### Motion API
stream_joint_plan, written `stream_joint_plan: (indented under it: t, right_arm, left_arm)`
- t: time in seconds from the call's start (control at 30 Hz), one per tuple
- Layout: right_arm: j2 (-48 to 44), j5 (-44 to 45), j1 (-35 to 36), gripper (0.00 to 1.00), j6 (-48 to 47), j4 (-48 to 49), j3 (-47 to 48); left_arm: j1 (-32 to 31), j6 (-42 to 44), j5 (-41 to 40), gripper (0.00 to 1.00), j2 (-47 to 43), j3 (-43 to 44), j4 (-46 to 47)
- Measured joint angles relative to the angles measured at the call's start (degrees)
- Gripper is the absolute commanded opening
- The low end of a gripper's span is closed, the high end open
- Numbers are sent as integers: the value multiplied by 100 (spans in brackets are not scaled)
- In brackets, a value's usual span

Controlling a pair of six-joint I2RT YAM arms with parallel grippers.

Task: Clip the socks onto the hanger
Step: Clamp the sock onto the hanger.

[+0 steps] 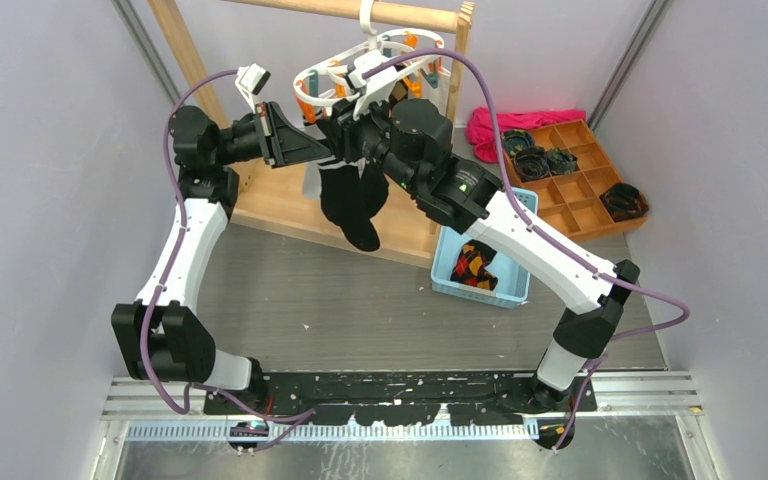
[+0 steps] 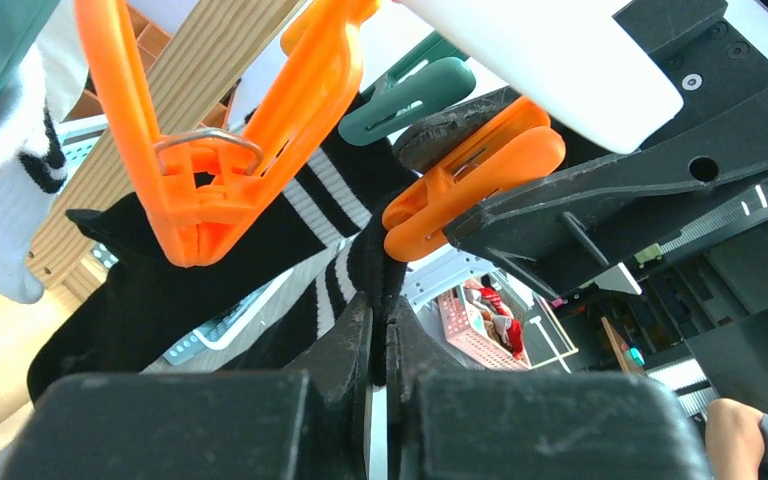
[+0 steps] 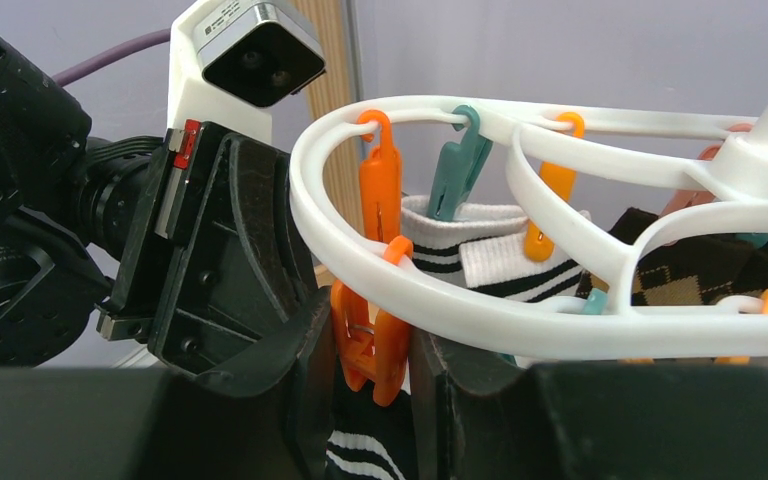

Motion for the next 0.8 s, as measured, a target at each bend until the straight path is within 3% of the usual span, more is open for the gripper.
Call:
stream_joint_plan:
  t: [0.5,0.8]
  right_arm:
    - [-184,-262,-22,12,44,4,-138]
    - [-201,-372,-63,12,98,22,-188]
  left_arm:
    - [0,-181,0,0,214,20,201]
    - [0,-872,94,0,332,55,1152]
